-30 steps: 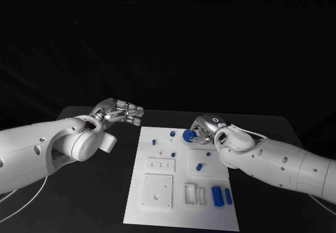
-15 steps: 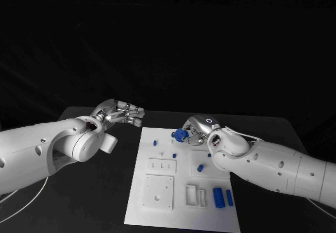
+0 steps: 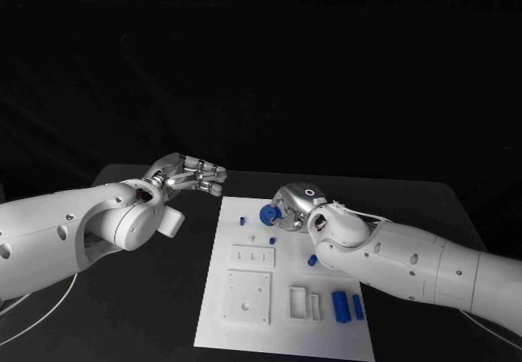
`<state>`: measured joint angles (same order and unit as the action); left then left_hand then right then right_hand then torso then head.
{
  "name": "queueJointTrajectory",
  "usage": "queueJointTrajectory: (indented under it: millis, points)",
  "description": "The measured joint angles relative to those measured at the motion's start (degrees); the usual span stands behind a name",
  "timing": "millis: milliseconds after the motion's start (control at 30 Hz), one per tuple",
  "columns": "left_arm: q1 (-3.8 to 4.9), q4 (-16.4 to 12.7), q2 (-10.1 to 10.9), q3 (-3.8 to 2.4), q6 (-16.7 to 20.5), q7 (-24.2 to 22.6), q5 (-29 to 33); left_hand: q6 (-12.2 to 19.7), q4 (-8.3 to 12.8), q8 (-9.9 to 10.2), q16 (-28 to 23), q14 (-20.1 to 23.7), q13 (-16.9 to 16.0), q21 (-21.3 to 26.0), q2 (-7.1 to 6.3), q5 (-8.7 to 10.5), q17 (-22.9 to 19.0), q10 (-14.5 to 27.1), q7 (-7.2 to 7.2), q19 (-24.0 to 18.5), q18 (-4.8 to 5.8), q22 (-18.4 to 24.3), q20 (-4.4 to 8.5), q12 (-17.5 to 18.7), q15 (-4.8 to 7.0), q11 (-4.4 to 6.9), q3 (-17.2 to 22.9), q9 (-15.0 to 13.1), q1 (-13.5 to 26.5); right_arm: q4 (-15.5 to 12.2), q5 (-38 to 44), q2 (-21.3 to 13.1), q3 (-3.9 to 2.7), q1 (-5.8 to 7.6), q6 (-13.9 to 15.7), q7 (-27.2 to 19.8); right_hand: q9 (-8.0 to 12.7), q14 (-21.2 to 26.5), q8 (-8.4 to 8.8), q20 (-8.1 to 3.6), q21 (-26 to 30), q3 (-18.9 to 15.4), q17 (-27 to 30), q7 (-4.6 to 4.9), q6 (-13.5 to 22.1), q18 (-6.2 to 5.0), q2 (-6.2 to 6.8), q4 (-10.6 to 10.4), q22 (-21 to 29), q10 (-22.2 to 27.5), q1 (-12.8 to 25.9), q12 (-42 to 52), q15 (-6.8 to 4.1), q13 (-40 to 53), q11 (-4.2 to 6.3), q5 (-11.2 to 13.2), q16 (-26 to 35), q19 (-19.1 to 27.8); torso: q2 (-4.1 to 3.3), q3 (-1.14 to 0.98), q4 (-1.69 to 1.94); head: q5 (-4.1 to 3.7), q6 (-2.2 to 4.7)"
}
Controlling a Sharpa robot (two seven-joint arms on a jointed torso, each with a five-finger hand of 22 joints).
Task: Assemble the parts on the task board
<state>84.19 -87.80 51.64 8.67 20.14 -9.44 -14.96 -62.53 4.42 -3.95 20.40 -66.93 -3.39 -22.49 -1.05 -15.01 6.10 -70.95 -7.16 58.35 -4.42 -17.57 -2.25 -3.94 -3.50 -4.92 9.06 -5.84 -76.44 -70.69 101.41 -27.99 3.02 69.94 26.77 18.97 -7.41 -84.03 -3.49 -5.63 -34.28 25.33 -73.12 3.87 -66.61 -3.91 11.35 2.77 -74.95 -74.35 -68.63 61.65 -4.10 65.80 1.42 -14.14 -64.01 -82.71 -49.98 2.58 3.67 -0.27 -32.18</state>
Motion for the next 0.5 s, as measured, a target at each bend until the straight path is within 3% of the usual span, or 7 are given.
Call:
queueJointTrajectory:
  millis: [267,500]
  points:
    - [0.00,0.01,-0.10,0.00,0.00,0.03,0.00,0.00,0.00,0.00,0.00,0.00,0.00,0.00,0.00,0.00,0.00,0.00,0.00,0.00,0.00,0.00,0.00,0.00,0.00,0.00,0.00,0.00,0.00,2.21,0.21,1.47,0.70,-0.36,-0.23,0.13,0.00,0.00,0.01,0.00,0.00,-0.18,0.12,0.02,0.02,0.00,0.00,-0.17,0.00,0.00,0.00,0.00,0.00,0.00,0.00,0.00,0.00,0.00,-0.01,-0.01,-0.02,0.35,-0.18]
    - [0.00,0.03,-0.16,0.00,0.00,0.04,0.00,0.00,0.00,0.00,0.00,0.00,0.00,0.00,0.00,0.00,0.00,0.00,0.00,0.00,0.00,0.01,0.00,0.00,0.00,0.00,0.00,0.00,0.00,3.81,0.33,2.46,0.89,-0.51,-0.52,0.29,0.15,0.00,0.02,0.00,0.00,-0.18,0.29,0.03,0.04,0.00,0.00,-0.17,0.01,0.00,0.00,-0.23,0.00,-0.15,-0.01,0.00,0.00,0.00,0.00,-0.02,-0.10,0.51,-0.25]
